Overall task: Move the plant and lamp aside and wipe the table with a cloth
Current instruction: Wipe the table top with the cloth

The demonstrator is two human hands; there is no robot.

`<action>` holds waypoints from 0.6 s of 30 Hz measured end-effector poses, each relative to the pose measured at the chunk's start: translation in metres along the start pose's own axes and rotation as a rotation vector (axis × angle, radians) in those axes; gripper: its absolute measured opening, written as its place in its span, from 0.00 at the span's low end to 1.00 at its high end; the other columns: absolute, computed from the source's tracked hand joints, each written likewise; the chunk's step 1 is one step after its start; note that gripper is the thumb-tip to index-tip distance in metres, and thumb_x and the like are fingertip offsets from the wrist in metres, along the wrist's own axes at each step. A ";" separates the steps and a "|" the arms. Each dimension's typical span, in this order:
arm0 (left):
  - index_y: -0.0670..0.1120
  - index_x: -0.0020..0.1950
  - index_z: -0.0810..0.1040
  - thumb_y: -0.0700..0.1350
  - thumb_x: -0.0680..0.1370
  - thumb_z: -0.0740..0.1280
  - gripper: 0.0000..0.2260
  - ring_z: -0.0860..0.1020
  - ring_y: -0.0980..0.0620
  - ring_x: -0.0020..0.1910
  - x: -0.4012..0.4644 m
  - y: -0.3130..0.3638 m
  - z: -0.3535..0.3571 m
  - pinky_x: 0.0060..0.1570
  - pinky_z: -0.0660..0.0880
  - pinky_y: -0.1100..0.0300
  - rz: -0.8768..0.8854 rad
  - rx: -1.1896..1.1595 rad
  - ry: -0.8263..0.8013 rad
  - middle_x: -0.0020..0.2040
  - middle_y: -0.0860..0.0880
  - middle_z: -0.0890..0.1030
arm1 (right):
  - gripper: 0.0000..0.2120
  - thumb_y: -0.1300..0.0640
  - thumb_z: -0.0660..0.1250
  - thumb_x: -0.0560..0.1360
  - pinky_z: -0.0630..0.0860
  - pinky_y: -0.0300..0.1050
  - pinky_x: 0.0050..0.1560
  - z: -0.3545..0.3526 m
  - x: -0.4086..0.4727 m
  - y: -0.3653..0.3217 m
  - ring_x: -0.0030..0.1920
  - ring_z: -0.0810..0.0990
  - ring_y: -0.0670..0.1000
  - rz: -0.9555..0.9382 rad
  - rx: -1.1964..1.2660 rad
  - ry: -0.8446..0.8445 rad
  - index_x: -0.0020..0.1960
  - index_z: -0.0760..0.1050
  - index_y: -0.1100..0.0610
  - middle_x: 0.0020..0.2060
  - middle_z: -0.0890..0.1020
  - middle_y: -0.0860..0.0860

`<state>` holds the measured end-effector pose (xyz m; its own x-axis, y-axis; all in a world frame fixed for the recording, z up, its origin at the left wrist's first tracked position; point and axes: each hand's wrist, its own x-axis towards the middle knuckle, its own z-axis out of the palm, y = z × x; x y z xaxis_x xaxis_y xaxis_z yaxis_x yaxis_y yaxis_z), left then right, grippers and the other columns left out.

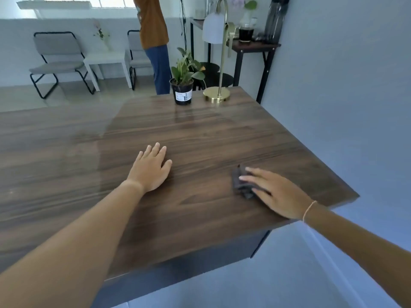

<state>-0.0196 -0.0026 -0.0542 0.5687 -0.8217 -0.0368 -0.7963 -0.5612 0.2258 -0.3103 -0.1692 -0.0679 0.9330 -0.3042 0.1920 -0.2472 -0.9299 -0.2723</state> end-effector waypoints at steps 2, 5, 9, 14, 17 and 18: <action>0.44 0.77 0.53 0.50 0.81 0.51 0.25 0.48 0.45 0.78 0.003 0.004 0.001 0.75 0.45 0.51 0.030 0.004 -0.007 0.79 0.45 0.50 | 0.19 0.53 0.53 0.80 0.58 0.47 0.70 -0.023 0.016 0.073 0.71 0.64 0.54 0.423 -0.055 0.094 0.70 0.64 0.49 0.74 0.62 0.51; 0.45 0.77 0.53 0.51 0.81 0.51 0.25 0.48 0.46 0.78 0.014 0.012 0.003 0.75 0.45 0.51 0.080 -0.014 -0.014 0.79 0.46 0.50 | 0.19 0.54 0.51 0.80 0.59 0.52 0.71 -0.021 0.051 0.088 0.71 0.62 0.58 0.720 -0.088 0.139 0.71 0.62 0.52 0.74 0.60 0.53; 0.45 0.77 0.53 0.51 0.81 0.51 0.25 0.48 0.46 0.78 0.049 0.028 0.004 0.75 0.46 0.51 0.120 -0.030 -0.020 0.79 0.46 0.50 | 0.19 0.51 0.52 0.79 0.62 0.50 0.69 0.037 0.071 -0.037 0.69 0.67 0.59 0.083 -0.037 0.036 0.69 0.66 0.50 0.71 0.67 0.53; 0.45 0.76 0.54 0.50 0.81 0.51 0.24 0.48 0.46 0.78 0.090 0.034 0.007 0.75 0.45 0.51 0.201 -0.045 -0.038 0.79 0.46 0.50 | 0.18 0.50 0.53 0.79 0.59 0.40 0.69 0.013 0.045 -0.001 0.70 0.65 0.48 -0.093 0.021 -0.043 0.68 0.67 0.46 0.71 0.67 0.47; 0.45 0.77 0.53 0.50 0.81 0.51 0.24 0.48 0.46 0.78 0.108 0.027 0.008 0.75 0.45 0.51 0.199 -0.058 -0.032 0.79 0.46 0.50 | 0.18 0.52 0.53 0.80 0.61 0.47 0.70 -0.012 0.073 0.105 0.71 0.65 0.52 0.461 -0.034 0.132 0.68 0.66 0.46 0.73 0.64 0.49; 0.45 0.76 0.54 0.50 0.81 0.51 0.24 0.48 0.46 0.78 0.115 0.024 0.009 0.75 0.45 0.51 0.198 -0.059 -0.031 0.79 0.46 0.51 | 0.18 0.52 0.53 0.80 0.60 0.48 0.71 -0.014 0.089 0.122 0.71 0.65 0.54 0.607 -0.038 0.167 0.69 0.65 0.47 0.73 0.64 0.50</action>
<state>0.0243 -0.1114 -0.0617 0.3946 -0.9187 -0.0156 -0.8781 -0.3821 0.2880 -0.2610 -0.3124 -0.0710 0.5711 -0.8052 0.1598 -0.7317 -0.5875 -0.3456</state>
